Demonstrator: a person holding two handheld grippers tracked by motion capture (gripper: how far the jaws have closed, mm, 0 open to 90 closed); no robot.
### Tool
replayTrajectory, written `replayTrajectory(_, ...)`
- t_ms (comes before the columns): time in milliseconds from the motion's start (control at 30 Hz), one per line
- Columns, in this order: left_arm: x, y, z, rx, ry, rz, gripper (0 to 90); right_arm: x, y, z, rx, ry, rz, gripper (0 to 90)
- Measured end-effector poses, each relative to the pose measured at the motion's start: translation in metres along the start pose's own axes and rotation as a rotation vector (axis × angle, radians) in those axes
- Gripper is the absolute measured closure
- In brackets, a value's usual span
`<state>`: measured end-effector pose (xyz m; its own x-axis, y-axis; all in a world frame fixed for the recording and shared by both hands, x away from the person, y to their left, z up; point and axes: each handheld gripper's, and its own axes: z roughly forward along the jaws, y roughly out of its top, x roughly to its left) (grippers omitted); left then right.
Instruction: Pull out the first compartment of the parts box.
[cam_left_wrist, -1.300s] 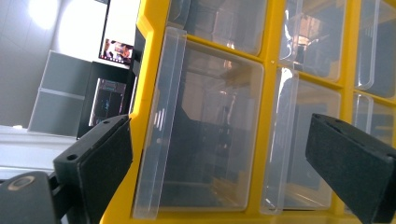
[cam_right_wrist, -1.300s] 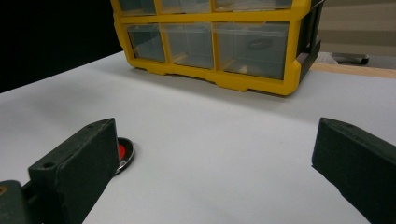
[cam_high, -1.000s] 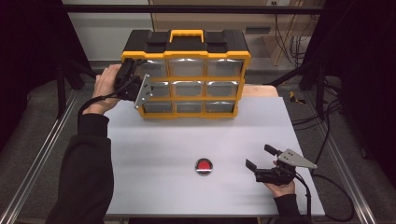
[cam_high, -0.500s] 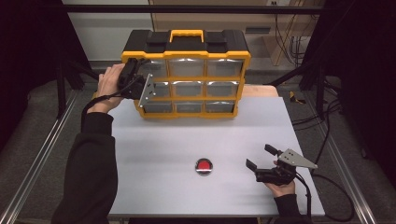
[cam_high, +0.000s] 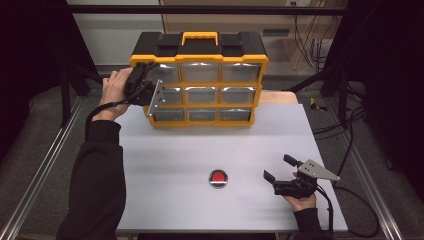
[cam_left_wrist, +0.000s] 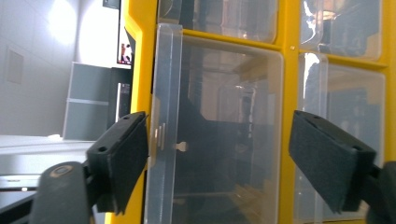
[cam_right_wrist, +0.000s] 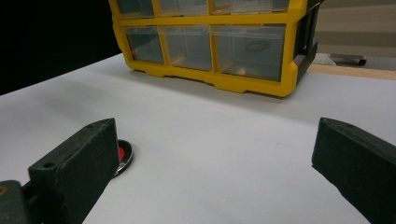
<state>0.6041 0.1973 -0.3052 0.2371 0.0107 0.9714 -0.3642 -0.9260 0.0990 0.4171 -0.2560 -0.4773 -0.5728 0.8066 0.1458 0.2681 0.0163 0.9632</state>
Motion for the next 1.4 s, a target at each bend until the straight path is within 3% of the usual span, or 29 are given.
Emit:
replayTrajectory(67, 0.0002, -0.0006, -0.0005, -0.002, 0.010, 0.006, 28.9, 0.0001, 0.0000, 0.0001, 0.000, 0.000, 0.002, 1.4)
replayTrajectory(133, -0.0010, -0.0003, -0.0010, 0.009, 0.044, 0.049, 33.8, 0.0002, 0.0002, -0.0001, -0.001, 0.000, 0.002, 1.4)
replayTrajectory(367, -0.0038, 0.0008, -0.0008, 0.019, 0.114, 0.118, 48.7, 0.0001, 0.0002, -0.0002, -0.001, -0.001, 0.003, 1.4)
replayTrajectory(633, -0.0030, 0.0026, -0.0009, 0.018, 0.150, 0.107, 62.7, -0.0002, 0.0001, -0.0002, -0.001, -0.001, 0.002, 1.4)
replayTrajectory(900, -0.0037, 0.0049, -0.0004, 0.037, 0.204, 0.137, 76.7, 0.0001, 0.0003, -0.0004, -0.003, 0.000, 0.005, 1.4)
replayTrajectory(1200, -0.0070, 0.0076, -0.0004, 0.066, 0.231, 0.178, 78.0, -0.0003, 0.0005, -0.0008, -0.003, -0.002, 0.007, 1.4)
replayTrajectory(1400, -0.0074, 0.0088, -0.0029, 0.061, 0.227, 0.173, 78.4, -0.0006, 0.0003, -0.0004, -0.004, -0.002, 0.004, 1.4)
